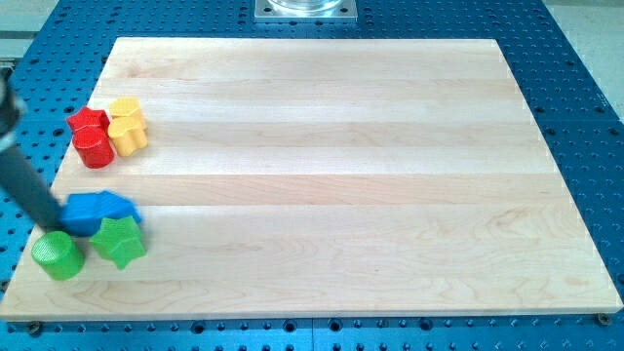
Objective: Nudge the red blocks
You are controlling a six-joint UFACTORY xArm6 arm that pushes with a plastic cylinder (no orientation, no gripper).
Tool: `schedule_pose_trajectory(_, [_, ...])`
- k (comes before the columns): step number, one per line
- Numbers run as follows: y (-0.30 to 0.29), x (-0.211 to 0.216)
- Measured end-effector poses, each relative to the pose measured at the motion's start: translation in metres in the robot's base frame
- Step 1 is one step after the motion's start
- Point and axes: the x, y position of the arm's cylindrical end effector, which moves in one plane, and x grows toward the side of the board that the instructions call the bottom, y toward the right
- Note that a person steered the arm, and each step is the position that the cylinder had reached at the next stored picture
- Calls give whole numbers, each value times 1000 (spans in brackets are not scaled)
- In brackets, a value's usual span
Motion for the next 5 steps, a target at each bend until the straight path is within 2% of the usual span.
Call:
schedule_pose_trajectory(1, [88,-2])
schedule_pose_trajectory(2, [108,-15])
schedule_pose_trajectory(4, [73,-107])
schedule_pose_trajectory(5, [111,-166])
